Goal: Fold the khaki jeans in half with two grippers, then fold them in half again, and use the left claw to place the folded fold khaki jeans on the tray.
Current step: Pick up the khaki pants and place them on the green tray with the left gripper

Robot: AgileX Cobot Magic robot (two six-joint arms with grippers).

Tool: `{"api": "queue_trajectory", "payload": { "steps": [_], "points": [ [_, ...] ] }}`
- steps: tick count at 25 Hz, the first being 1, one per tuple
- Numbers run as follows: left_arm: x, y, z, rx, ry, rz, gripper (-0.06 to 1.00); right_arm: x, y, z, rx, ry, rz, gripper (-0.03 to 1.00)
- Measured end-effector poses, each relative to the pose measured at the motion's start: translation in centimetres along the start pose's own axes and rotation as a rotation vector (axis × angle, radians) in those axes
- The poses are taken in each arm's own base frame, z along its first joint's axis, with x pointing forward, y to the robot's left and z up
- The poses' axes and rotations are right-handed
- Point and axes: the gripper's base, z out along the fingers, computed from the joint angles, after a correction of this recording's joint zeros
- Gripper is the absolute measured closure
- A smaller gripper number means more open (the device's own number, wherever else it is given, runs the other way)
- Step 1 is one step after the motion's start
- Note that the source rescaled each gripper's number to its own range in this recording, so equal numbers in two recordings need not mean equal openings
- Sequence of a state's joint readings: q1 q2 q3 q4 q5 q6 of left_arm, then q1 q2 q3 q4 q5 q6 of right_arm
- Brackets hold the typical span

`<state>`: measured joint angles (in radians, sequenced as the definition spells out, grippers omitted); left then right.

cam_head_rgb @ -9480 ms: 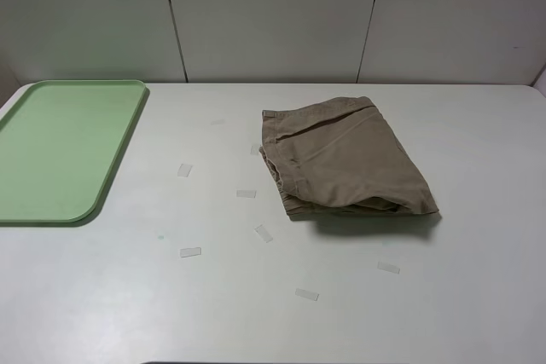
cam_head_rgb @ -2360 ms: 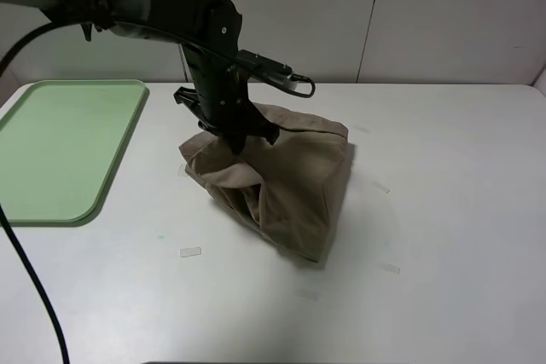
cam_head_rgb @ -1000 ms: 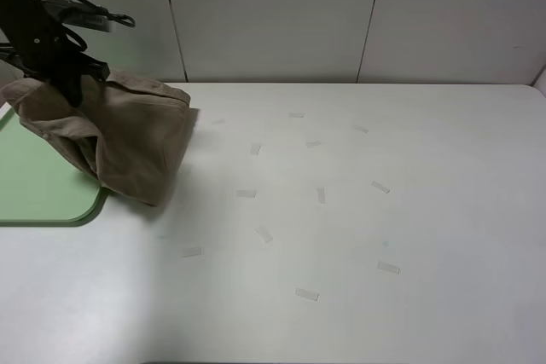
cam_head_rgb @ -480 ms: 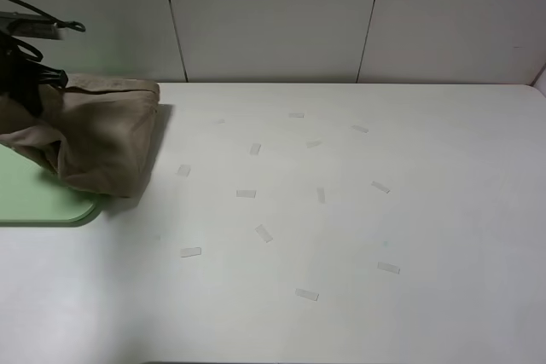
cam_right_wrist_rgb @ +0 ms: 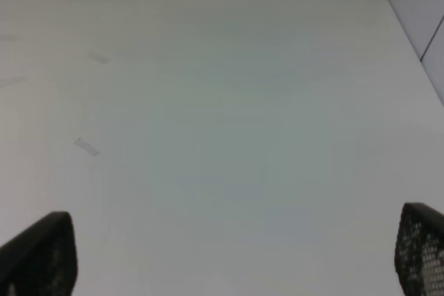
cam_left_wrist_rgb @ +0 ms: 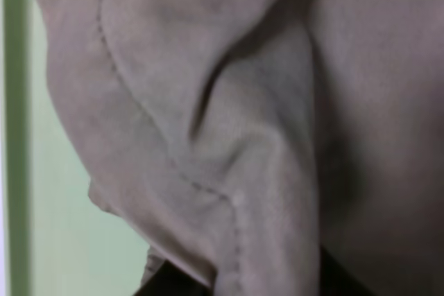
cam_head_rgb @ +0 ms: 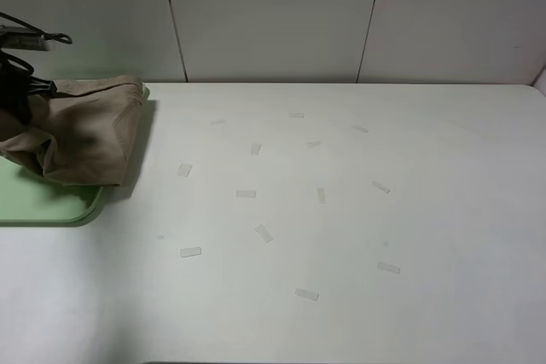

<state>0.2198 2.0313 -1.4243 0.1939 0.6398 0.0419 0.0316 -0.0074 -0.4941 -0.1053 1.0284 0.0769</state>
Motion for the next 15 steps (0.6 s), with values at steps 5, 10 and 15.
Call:
{"api": "queue_trajectory", "payload": {
  "steps": [5,10,15],
  "points": [
    [-0.1,0.1,0.0,-0.013,-0.008,0.012,0.56,0.0,0.0,0.0,0.0,0.0,0.0,-0.03],
    [0.0,0.2,-0.1,-0.016,0.004,0.008,0.01,0.0,0.0,0.0,0.0,0.0,0.0,-0.03],
    [-0.6,0.8,-3.7,-0.028,-0.001,-0.008,-0.05,0.0,0.0,0.0,0.0,0.0,0.0,-0.03]
  ]
}}
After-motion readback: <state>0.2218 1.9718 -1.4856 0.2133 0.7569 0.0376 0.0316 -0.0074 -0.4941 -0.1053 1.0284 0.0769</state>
